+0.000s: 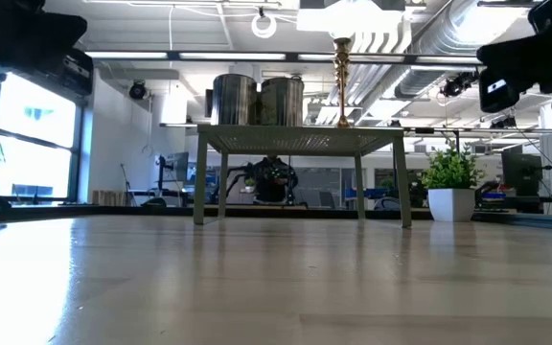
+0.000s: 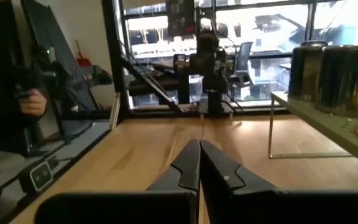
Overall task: Pick & Place candle stick holders
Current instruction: Return to Home Position
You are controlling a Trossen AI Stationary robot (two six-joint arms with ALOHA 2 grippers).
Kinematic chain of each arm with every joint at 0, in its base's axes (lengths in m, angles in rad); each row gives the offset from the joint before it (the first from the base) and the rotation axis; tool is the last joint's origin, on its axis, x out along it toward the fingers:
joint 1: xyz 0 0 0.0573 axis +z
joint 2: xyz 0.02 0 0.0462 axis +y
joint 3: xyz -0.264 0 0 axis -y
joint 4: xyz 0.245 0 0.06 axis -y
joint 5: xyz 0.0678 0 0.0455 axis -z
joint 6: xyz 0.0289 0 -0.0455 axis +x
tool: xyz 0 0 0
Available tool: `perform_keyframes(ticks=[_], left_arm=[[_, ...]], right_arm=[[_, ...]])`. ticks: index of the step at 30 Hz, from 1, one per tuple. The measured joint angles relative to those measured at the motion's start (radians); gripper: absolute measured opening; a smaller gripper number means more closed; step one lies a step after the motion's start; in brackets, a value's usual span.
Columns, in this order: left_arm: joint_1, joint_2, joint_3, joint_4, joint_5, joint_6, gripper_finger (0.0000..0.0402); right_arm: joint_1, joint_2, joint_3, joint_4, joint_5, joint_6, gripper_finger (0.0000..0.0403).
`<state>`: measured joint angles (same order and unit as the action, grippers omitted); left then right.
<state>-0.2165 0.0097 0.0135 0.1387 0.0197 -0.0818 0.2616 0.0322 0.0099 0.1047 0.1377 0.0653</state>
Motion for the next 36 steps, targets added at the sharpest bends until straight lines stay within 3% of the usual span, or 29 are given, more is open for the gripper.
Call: perform_keyframes(ticks=[4, 10, 16, 28, 36], left_arm=[[0.0, 0.0, -0.001, -0.023, -0.089, 0.006, 0.0], [0.0, 0.0, -0.001, -0.101, -0.182, -0.015, 0.0], [0.0, 0.001, -0.002, -0.111, -0.105, -0.007, 0.0], [0.0, 0.001, -0.002, -0.11, -0.12, 0.035, 0.0], [0.0, 0.001, -0.002, -0.11, -0.119, 0.253, 0.0]], right_arm=[[-0.02, 0.002, 0.0, 0.002, -0.058, -0.001, 0.0], [-0.023, 0.003, 0.0, -0.009, -0.059, -0.021, 0.0], [-0.023, 0.003, 0.0, -0.011, -0.067, -0.063, 0.0], [-0.023, 0.003, -0.001, -0.011, -0.014, -0.092, 0.0001], [-0.022, 0.003, -0.001, -0.011, -0.006, -0.092, 0.0004]])
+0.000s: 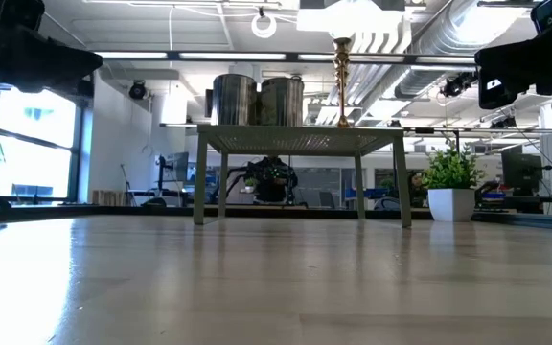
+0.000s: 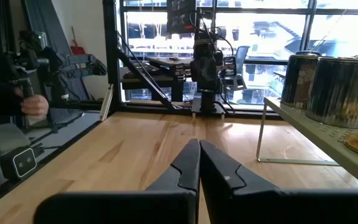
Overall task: Pick & Place candle stick holders
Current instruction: Return to Home Position
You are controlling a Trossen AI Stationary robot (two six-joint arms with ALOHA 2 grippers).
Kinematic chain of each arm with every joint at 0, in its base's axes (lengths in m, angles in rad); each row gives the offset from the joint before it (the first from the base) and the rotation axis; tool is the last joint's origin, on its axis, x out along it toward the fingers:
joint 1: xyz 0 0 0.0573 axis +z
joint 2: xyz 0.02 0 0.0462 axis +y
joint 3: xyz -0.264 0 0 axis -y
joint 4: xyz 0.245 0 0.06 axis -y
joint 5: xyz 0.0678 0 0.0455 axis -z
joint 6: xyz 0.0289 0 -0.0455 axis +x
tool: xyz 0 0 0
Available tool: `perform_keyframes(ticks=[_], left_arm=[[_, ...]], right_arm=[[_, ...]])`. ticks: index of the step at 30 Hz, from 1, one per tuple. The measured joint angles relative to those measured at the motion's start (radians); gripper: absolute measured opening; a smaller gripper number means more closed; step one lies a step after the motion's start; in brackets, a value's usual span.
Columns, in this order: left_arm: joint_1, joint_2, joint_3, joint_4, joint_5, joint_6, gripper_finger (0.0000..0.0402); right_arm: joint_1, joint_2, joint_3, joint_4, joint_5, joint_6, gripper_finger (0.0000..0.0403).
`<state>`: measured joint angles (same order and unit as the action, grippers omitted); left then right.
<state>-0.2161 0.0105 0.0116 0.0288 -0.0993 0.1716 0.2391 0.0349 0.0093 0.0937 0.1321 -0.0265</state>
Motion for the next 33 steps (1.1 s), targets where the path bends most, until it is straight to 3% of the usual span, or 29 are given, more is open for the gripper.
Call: perform_keyframes(ticks=[33], left_arm=[[0.0, 0.0, 0.0, 0.0, 0.003, 0.031, 0.0]], right_arm=[[0.0, 0.0, 0.0, 0.0, 0.0, 0.0, 0.0005]])
